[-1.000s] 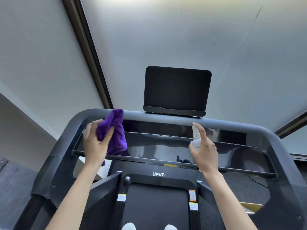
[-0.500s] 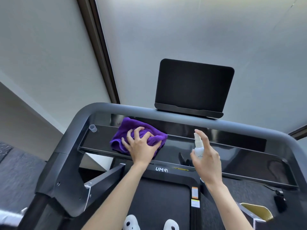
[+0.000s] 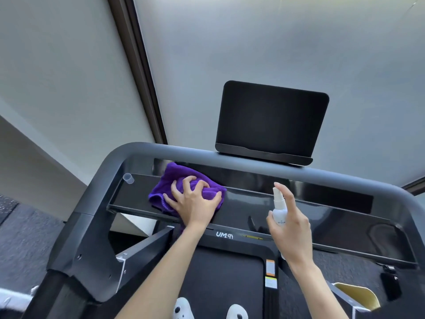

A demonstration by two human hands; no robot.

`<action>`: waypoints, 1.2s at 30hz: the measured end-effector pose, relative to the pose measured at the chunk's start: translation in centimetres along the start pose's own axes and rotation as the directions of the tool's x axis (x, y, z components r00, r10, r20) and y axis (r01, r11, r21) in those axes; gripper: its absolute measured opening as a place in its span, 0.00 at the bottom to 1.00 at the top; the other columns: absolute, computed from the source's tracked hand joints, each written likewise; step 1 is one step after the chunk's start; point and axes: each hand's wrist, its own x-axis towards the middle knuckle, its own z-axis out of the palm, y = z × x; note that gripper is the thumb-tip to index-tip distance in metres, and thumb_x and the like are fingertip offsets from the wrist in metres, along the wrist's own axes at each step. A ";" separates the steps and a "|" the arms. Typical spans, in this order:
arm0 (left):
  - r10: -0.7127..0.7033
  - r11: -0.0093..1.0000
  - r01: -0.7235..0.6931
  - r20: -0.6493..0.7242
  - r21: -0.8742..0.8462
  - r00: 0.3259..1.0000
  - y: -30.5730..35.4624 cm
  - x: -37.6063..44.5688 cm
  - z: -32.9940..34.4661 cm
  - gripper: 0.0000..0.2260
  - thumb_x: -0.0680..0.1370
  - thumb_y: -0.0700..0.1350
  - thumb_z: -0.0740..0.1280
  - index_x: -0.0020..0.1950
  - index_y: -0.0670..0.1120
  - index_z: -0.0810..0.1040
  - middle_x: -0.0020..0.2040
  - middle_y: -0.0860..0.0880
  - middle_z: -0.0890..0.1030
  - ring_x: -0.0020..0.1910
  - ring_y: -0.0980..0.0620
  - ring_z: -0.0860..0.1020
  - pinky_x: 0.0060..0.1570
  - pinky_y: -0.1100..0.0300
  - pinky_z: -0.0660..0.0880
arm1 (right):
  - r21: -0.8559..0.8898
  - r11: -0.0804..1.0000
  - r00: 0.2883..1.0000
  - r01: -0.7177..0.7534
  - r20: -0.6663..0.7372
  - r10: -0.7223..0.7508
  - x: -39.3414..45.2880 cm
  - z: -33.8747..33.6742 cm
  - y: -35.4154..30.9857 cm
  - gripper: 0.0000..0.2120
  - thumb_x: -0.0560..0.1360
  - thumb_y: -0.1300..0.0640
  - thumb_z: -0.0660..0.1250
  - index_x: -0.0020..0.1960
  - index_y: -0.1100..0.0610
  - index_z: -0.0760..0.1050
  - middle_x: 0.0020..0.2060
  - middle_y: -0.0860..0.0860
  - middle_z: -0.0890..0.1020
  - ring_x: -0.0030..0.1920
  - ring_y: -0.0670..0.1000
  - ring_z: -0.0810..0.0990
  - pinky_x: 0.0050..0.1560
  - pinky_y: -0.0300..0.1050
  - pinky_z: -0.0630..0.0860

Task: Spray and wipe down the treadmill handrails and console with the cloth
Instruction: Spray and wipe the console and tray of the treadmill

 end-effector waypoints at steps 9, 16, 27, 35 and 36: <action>-0.015 0.996 0.019 0.047 -0.086 0.999 -1.7 0.9 -1.1 0.19 0.66 0.70 0.69 0.48 0.59 0.80 0.67 0.53 0.67 0.73 0.43 0.58 0.70 0.32 0.46 | -0.004 0.999 0.999 0.048 0.011 -0.048 0.0 -0.1 -0.7 0.36 0.72 0.67 0.68 0.69 0.38 0.62 0.30 0.50 0.75 0.29 0.55 0.74 0.33 0.50 0.77; 0.041 0.996 -0.041 0.001 0.076 0.999 -1.0 -0.6 0.3 0.25 0.65 0.70 0.69 0.57 0.60 0.79 0.70 0.49 0.66 0.71 0.39 0.59 0.69 0.35 0.51 | 0.010 0.997 0.996 0.080 0.030 -0.081 -0.7 0.1 -0.8 0.36 0.72 0.67 0.69 0.70 0.38 0.63 0.30 0.48 0.74 0.28 0.54 0.72 0.32 0.51 0.77; -0.051 0.998 0.056 -0.129 0.036 0.990 -0.1 -0.1 1.2 0.22 0.65 0.66 0.72 0.49 0.52 0.82 0.64 0.48 0.74 0.67 0.39 0.67 0.68 0.37 0.56 | 0.019 0.998 0.998 0.058 0.006 -0.058 0.0 -0.1 -0.5 0.35 0.72 0.67 0.68 0.69 0.38 0.64 0.30 0.48 0.74 0.29 0.54 0.71 0.32 0.51 0.76; 0.123 0.992 -0.125 -0.077 -0.024 0.989 -3.8 0.4 -0.1 0.18 0.68 0.65 0.71 0.48 0.53 0.81 0.65 0.51 0.72 0.67 0.46 0.67 0.69 0.44 0.57 | 0.029 0.997 0.996 0.078 0.033 -0.079 0.5 0.6 -0.8 0.35 0.71 0.67 0.68 0.70 0.39 0.63 0.31 0.51 0.76 0.28 0.56 0.73 0.32 0.52 0.77; 0.058 0.998 -0.060 -0.108 -0.016 0.992 -5.3 1.3 -0.8 0.19 0.67 0.65 0.72 0.48 0.53 0.82 0.65 0.51 0.73 0.67 0.45 0.67 0.69 0.44 0.57 | 0.033 0.996 0.996 0.077 0.031 -0.078 0.6 0.8 -0.9 0.35 0.71 0.67 0.68 0.69 0.39 0.63 0.30 0.51 0.76 0.28 0.56 0.73 0.32 0.52 0.77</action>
